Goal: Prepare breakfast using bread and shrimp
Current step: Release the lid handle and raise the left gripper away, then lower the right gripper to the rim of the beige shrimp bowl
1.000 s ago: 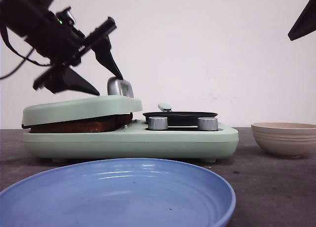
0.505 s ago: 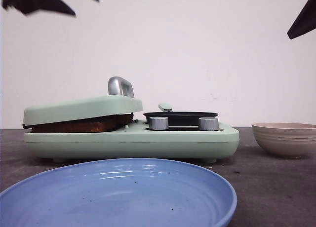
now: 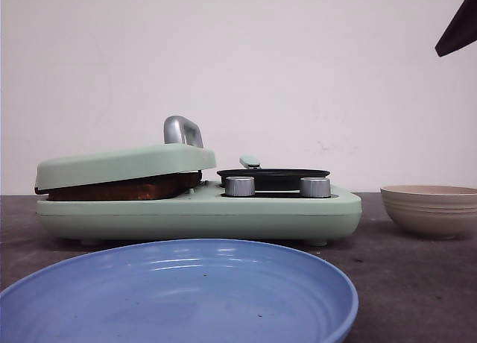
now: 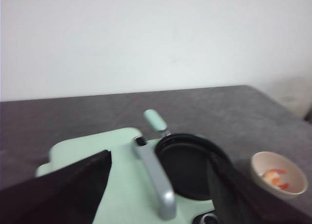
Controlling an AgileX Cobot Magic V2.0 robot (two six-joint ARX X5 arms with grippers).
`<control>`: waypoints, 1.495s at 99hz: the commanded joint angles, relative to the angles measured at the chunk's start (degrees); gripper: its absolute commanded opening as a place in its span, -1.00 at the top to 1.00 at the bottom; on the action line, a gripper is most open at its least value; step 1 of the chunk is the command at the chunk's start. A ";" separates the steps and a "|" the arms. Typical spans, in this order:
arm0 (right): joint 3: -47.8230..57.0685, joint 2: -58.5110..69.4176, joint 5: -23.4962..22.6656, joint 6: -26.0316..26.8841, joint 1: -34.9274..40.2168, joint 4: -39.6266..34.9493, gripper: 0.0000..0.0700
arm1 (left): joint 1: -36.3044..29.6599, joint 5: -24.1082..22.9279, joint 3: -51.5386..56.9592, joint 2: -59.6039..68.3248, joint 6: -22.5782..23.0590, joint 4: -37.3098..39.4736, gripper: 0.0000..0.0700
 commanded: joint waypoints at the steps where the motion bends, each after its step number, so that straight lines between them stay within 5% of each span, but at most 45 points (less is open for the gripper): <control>1: 3.10 1.25 0.37 3.30 -0.59 -0.07 -0.29 | -0.24 -1.31 1.14 -0.63 0.92 -0.02 -0.01; 58: 35.10 39.04 -1.03 -7.41 -21.46 -20.31 -0.31 | -0.31 -1.99 -1.29 -7.78 0.83 -2.01 -0.01; 97: 37.77 59.39 -10.64 -5.09 -29.97 -18.99 -0.31 | -0.31 -1.97 -2.05 -11.06 1.33 -2.75 -0.01; 148: 37.73 71.10 -18.60 -1.09 -30.23 -16.68 -0.31 | -0.31 -2.01 -2.05 -9.97 1.33 -2.73 -0.01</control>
